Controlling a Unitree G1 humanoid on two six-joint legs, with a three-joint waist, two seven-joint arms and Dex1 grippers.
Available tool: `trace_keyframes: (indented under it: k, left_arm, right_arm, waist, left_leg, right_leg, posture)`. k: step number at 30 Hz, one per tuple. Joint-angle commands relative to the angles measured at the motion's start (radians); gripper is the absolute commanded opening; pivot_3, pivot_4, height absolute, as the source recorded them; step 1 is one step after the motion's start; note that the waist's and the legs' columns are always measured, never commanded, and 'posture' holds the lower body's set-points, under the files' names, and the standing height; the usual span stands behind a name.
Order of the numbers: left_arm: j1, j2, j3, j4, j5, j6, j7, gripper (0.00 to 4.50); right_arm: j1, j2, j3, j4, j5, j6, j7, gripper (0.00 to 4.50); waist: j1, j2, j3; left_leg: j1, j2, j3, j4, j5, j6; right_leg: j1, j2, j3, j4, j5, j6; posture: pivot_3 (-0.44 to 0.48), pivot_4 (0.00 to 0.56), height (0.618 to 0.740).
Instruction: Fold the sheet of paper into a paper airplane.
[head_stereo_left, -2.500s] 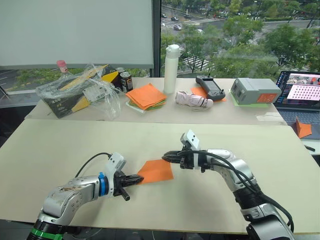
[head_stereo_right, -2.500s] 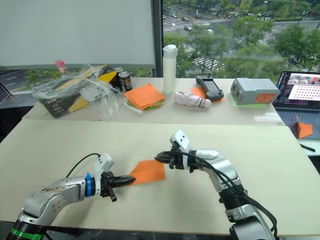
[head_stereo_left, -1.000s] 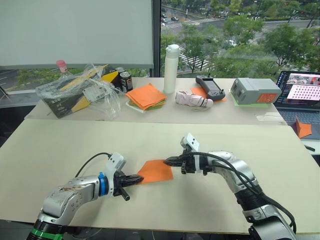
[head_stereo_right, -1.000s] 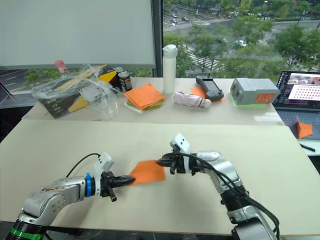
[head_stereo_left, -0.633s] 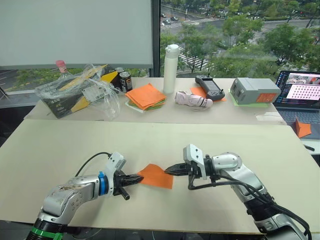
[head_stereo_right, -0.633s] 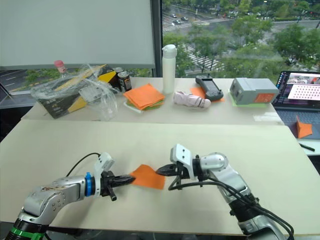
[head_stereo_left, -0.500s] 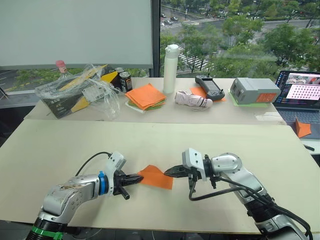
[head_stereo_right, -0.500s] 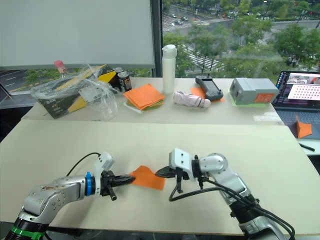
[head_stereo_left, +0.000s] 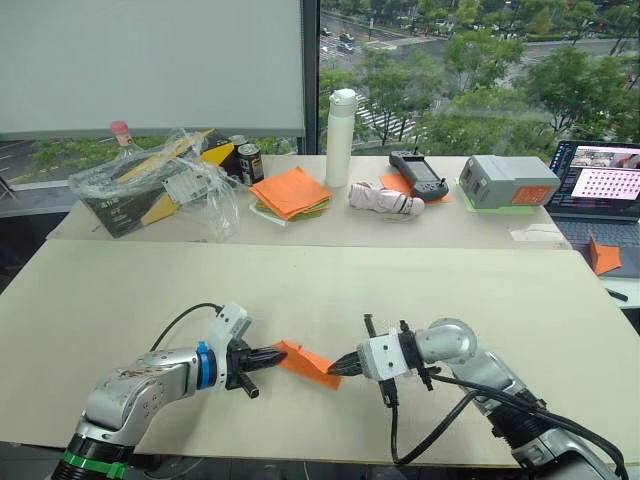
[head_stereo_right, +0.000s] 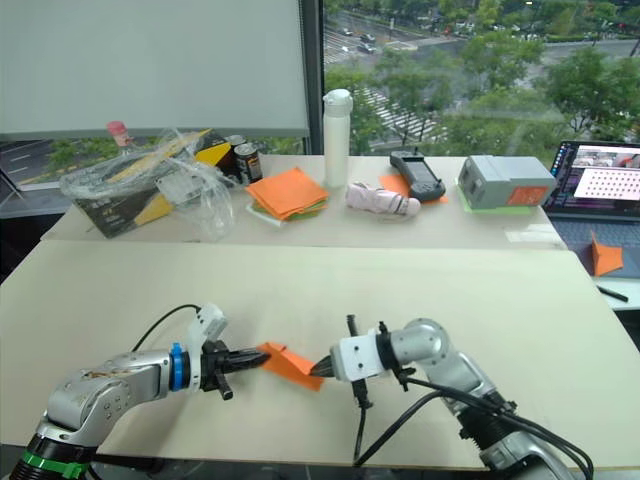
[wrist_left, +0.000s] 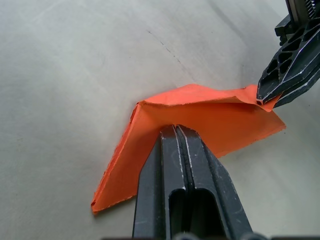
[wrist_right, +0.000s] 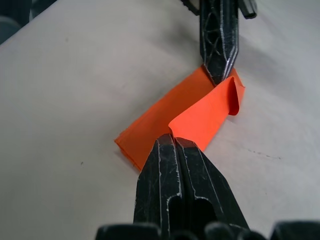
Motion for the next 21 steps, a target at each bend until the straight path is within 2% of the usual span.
trace_keyframes:
  k: [1,10,15,21]
  left_arm:
    - [0.015,0.008,0.0,0.019,0.027,0.023,0.026,0.0]
    - [0.0,0.002,0.023,0.028,0.016,0.03,0.034,0.0]
    - [-0.022,-0.009,0.06,0.022,-0.02,0.062,0.042,0.0]
    - [-0.042,0.014,0.137,-0.045,-0.14,0.142,-0.001,0.0]
  right_arm:
    - [-0.026,-0.018,0.011,0.02,-0.05,-0.11,-0.019,0.04]
    - [-0.104,-0.068,0.066,0.154,-0.331,-0.455,-0.203,0.04]
    - [-0.13,-0.073,0.084,0.192,-0.392,-0.515,-0.267,0.04]
    - [-0.14,-0.076,0.101,0.214,-0.392,-0.518,-0.287,0.04]
  waist:
    - [0.0,0.0,0.0]
    - [0.0,0.0,0.0]
    - [0.0,0.0,0.0]
    - [-0.003,0.0,0.0]
  left_leg:
    - [0.0,0.0,0.0,0.0,0.0,0.0]
    - [0.001,0.0,0.0,0.0,0.0,0.0]
    - [0.003,0.0,0.0,0.0,0.0,0.0]
    - [0.004,0.0,0.0,0.0,0.0,0.0]
  right_leg:
    - [0.0,0.0,0.0,0.0,0.0,0.0]
    - [0.001,0.0,0.0,0.0,0.0,0.0]
    - [0.003,0.0,0.0,0.0,0.0,0.0]
    - [0.004,0.0,0.0,0.0,0.0,0.0]
  posture:
    - [0.0,0.15,0.74]
    - [0.0,0.15,0.74]
    - [0.0,0.15,0.74]
    - [0.0,0.15,0.74]
